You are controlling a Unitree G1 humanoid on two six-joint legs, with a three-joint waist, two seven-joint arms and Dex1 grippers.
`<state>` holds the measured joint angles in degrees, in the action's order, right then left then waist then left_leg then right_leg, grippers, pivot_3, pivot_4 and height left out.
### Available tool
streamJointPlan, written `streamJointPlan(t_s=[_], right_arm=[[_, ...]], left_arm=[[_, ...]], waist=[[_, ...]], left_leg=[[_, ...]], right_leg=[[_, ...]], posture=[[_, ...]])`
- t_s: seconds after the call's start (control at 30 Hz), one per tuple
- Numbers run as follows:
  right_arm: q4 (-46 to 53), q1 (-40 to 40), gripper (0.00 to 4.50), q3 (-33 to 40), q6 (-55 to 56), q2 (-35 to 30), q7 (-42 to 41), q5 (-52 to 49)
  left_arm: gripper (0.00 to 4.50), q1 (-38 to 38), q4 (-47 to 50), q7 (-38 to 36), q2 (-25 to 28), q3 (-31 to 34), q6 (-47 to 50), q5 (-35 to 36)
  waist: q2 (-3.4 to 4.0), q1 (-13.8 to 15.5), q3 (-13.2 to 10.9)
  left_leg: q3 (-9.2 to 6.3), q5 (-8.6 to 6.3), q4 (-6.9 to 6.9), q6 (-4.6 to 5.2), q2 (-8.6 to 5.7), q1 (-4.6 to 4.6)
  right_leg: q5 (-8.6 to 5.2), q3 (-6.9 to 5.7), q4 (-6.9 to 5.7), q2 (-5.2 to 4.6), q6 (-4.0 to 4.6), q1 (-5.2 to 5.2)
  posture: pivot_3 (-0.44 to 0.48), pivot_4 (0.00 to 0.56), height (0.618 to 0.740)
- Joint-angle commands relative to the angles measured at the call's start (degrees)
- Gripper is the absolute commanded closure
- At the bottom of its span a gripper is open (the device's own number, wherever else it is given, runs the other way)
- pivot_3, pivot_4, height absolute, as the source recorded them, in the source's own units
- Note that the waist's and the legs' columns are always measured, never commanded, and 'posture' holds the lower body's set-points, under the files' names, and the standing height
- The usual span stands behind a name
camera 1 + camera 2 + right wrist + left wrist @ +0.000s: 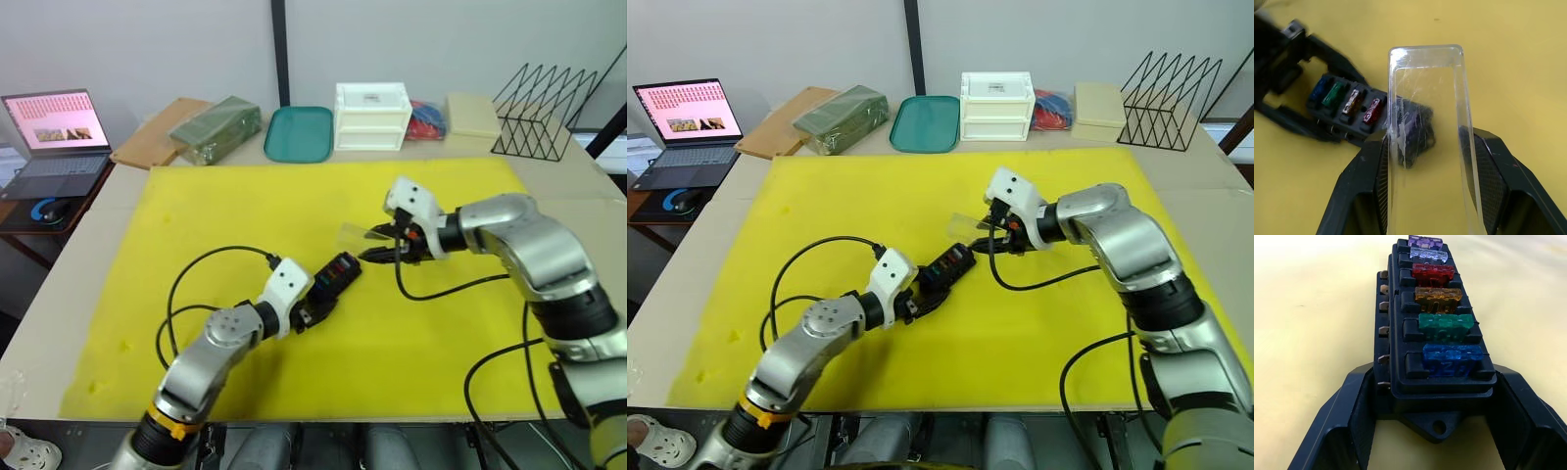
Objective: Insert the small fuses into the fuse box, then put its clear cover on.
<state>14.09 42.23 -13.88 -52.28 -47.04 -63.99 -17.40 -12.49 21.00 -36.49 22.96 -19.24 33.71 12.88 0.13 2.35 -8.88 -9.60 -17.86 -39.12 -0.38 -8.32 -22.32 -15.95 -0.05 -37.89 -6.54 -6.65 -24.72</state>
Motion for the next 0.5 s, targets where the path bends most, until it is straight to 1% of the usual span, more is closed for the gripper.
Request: streamJointPlan(t_s=[0.03, 0.17, 0.23, 0.33, 0.4, 0.5], right_arm=[[7.75, -0.89, 2.62, 2.49, 0.09, -4.78, -3.92, -3.43], [15.5, -4.0, 2.62, 2.39, -0.1, -10.54, -7.26, -6.47], [18.02, -5.23, 2.62, 1.47, -0.31, -11.77, -6.87, -6.64], [20.27, -6.2, 2.62, -0.12, -1.28, -11.38, -4.99, -6.31], [22.4, -7.2, 2.62, -1.77, -0.99, -9.92, -3.32, -6.03], [23.71, -8.07, 2.62, -4.1, -0.9, -8.77, -0.98, -4.79]], left_arm=[[1.77, -2.94, -3.4, -13.81, 4.06, -3.63, -4.23, 2.96], [1.77, -7.83, -10.12, -24.31, 5.57, -5.06, -8.69, 3.92], [1.77, -9.8, -13.39, -28.22, 5.32, -5.64, -10.41, 3.85], [1.77, -11.69, -17.54, -31.26, 4.41, -6.37, -13.13, 2.69], [1.77, -13.19, -20.52, -33.71, 3.61, -7.21, -15.22, 1.96], [1.77, -14.53, -23.55, -35.09, 1.95, -7.47, -17.23, 1.11]], waist=[[0.01, 0.07, -0.01], [0.0, 0.01, -0.01], [-0.01, -0.08, -0.01], [-0.01, -0.11, -0.01], [-0.02, 0.06, -0.02], [-0.03, 0.1, -0.02]], left_leg=[[0.0, -0.01, 0.0, 0.01, 0.0, 0.0], [-0.02, -0.03, -0.01, 0.05, 0.0, 0.0], [-0.03, -0.03, 0.0, 0.05, 0.0, 0.0], [-0.03, -0.03, -0.01, 0.06, 0.0, 0.0], [-0.03, -0.03, -0.02, 0.06, 0.01, 0.0], [-0.05, -0.03, -0.04, 0.06, -0.01, -0.01]], right_leg=[[0.0, 0.0, 0.02, 0.0, 0.0, 0.01], [0.0, -0.06, 0.09, -0.01, -0.01, 0.06], [0.0, -0.07, 0.11, -0.01, -0.01, 0.06], [0.01, -0.07, 0.11, -0.01, -0.01, 0.07], [0.01, -0.07, 0.11, -0.01, -0.01, 0.07], [0.01, -0.1, 0.12, -0.04, -0.01, 0.1]], posture=[[0.0, 0.15, 0.74], [0.0, 0.15, 0.74], [0.0, 0.15, 0.74], [0.0, 0.15, 0.74], [0.0, 0.15, 0.74], [0.0, 0.15, 0.74]])
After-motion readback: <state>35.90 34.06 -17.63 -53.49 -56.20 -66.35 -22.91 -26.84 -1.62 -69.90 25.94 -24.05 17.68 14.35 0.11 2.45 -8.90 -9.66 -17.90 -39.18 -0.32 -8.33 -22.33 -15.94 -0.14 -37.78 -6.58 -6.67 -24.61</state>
